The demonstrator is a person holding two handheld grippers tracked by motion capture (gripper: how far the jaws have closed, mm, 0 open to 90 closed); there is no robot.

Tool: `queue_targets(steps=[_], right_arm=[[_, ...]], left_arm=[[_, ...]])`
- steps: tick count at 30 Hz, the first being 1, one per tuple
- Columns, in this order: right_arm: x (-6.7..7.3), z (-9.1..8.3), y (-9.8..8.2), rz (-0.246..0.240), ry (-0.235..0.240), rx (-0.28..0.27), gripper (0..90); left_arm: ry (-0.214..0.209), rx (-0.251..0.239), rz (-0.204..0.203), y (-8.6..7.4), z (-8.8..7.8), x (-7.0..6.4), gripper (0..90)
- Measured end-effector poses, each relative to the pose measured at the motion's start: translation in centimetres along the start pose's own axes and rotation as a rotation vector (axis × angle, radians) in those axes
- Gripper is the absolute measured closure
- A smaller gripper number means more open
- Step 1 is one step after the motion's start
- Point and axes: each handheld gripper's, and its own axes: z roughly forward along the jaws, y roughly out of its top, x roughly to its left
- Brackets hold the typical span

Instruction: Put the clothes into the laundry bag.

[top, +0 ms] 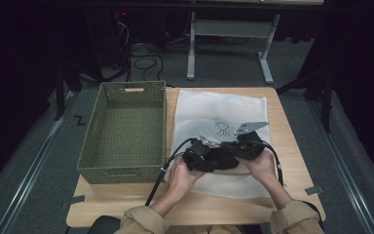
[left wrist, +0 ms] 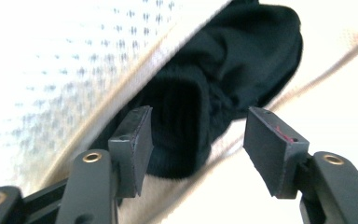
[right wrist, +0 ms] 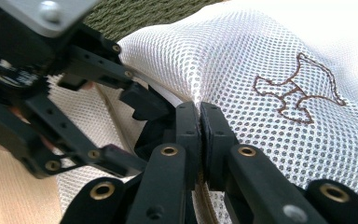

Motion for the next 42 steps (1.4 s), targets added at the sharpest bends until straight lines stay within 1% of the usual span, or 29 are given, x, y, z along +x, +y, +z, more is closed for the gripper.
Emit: queue_targets(steps=[1,3,4,6,7,8,9,10,12,13,14,15,16,19,20,21,22,24,27,29,30,32,36,38,39,40,41,42], right_arm=[[0.0,0.0,0.0,0.0,0.0,0.001,88.1],[0.0,0.0,0.0,0.002,0.0,-0.001,88.1],[0.0,0.1,0.0,0.001,0.001,-0.002,88.1],[0.0,0.1,0.1,0.002,0.0,0.008,88.1],[0.0,0.1,0.0,-0.002,0.001,0.008,88.1],[0.1,0.2,0.0,0.004,-0.001,0.003,88.1],[0.1,0.2,0.0,-0.001,0.0,0.009,88.1],[0.1,0.2,0.0,-0.006,-0.001,0.008,88.1],[0.1,0.3,-0.1,-0.004,0.0,0.013,88.1],[0.1,0.4,-0.1,-0.011,0.001,0.011,88.1],[0.1,0.4,-0.1,-0.007,-0.001,0.015,88.1],[0.1,0.5,-0.1,-0.011,0.001,0.016,88.1],[0.1,0.6,-0.1,-0.005,0.003,0.017,88.1],[0.2,0.7,-0.2,-0.005,0.003,0.021,88.1],[0.2,0.7,-0.2,-0.007,0.002,0.02,88.1],[0.2,0.8,-0.2,-0.006,0.004,0.017,88.1],[0.2,0.8,-0.2,-0.004,0.004,0.016,88.1],[0.2,0.8,-0.1,-0.006,0.003,0.018,88.1],[0.2,0.8,-0.1,-0.009,0.005,0.016,88.1],[0.2,0.8,-0.2,-0.002,0.008,0.012,88.2],[0.1,0.8,-0.2,-0.008,0.007,0.015,88.2],[0.1,0.8,-0.3,-0.005,0.01,0.01,88.2],[0.2,0.7,-0.2,0.0,0.014,0.0,88.2],[0.2,0.7,-0.2,0.001,0.015,0.001,88.2],[0.2,0.7,-0.3,-0.003,0.016,0.0,88.3],[0.1,0.6,-0.3,-0.007,0.016,0.007,88.4],[0.2,0.6,-0.3,0.001,0.016,-0.003,88.5],[0.2,0.5,-0.3,0.005,0.013,-0.006,88.5]], left_arm=[[-0.004,0.008,-0.002,-0.2,-0.1,0.1,41.1],[0.015,0.021,0.003,-0.7,-0.2,0.2,40.5],[0.019,0.023,-0.004,-0.9,-0.1,0.3,40.4],[0.033,0.033,-0.007,-1.2,-0.1,0.7,40.1],[0.038,0.036,-0.015,-1.4,0.0,0.8,40.1],[0.032,0.04,-0.033,-1.7,0.1,1.0,40.1],[0.022,0.049,-0.056,-2.0,0.3,1.3,40.3],[0.018,0.052,-0.069,-2.2,0.4,1.4,41.0],[0.024,0.066,-0.08,-2.7,0.8,1.7,42.1],[0.028,0.07,-0.085,-2.9,1.0,1.8,43.0],[0.024,0.074,-0.09,-3.0,1.2,2.0,43.6],[0.024,0.068,-0.092,-3.1,1.3,2.0,44.9],[0.03,0.066,-0.087,-3.1,1.3,2.0,46.7],[0.037,0.056,-0.076,-3.1,1.4,2.0,55.1],[0.025,0.054,-0.081,-3.1,1.5,2.2,59.9],[0.014,0.052,-0.089,-3.0,1.5,2.2,65.4],[0.008,0.062,-0.09,-2.8,1.6,2.1,70.2],[0.001,0.064,-0.084,-2.5,1.9,1.8,80.3],[-0.011,0.061,-0.09,-2.1,2.3,1.7,86.9],[-0.02,0.051,-0.1,-1.8,2.6,1.7,88.2],[-0.023,0.05,-0.103,-1.7,2.7,1.7,88.4],[-0.026,0.044,-0.101,-1.3,2.9,1.7,88.8],[-0.037,0.0,-0.133,-0.2,3.6,1.7,89.2],[-0.034,-0.026,-0.157,0.4,3.9,1.7,89.5],[-0.033,-0.052,-0.178,0.8,4.2,1.8,89.6],[-0.028,-0.058,-0.175,1.1,4.2,1.8,89.7],[-0.018,-0.078,-0.18,1.4,4.4,1.7,89.8],[-0.004,-0.084,-0.167,1.7,4.4,1.6,89.9]])
